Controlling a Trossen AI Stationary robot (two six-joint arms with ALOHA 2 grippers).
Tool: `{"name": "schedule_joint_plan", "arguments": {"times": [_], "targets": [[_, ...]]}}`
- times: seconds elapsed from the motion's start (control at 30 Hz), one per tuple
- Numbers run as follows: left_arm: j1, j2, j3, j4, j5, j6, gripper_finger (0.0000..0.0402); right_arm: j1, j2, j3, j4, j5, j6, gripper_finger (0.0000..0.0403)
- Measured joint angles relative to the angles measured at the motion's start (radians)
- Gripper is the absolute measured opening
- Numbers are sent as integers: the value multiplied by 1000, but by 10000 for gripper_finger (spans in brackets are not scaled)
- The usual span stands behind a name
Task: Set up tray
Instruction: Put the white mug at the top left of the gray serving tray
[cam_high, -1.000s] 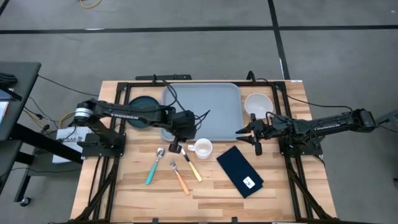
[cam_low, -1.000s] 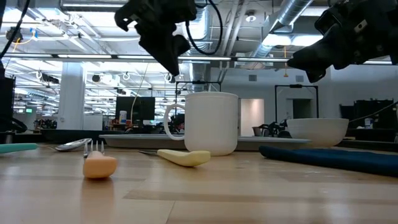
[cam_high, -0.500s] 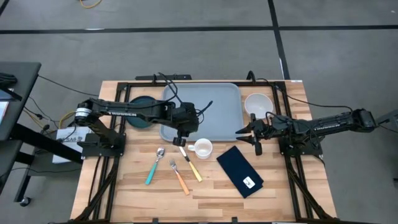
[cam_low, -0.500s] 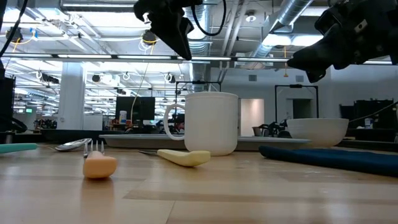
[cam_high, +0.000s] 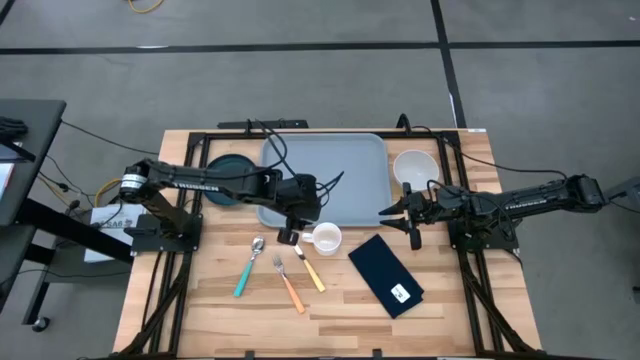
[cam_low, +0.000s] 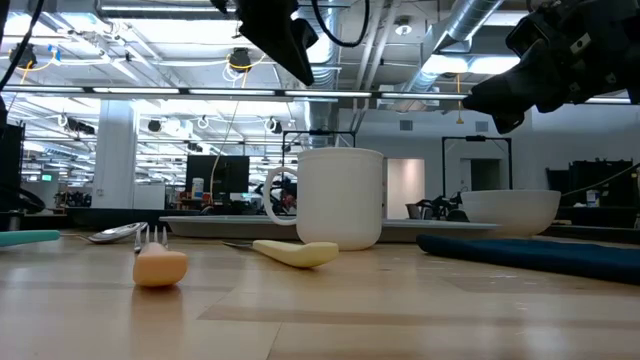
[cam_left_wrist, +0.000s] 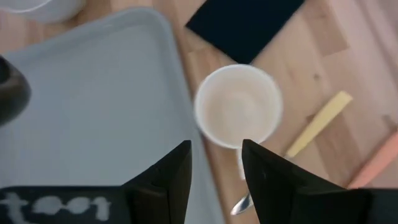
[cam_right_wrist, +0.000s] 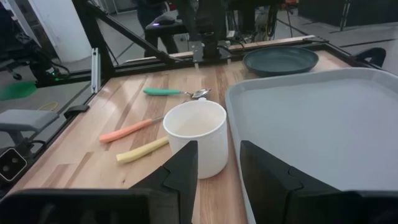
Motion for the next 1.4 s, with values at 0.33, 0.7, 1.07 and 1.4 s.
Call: {"name": "schedule_joint_plan", "arguments": {"times": [0.33,0.7,1.07,1.4], "targets": [[-87,0,0,48,18,-37,133,0,0,0,0,0,0,113],[-235,0,0,53,-1,-119,132,0,0,0,0,0,0,113],[-288,0,0,104,-51,-114,132,0,0,0,0,0,0,113],[-239,-2,-43,137,-77,8,132,0,0,0,0,0,0,113]]}}
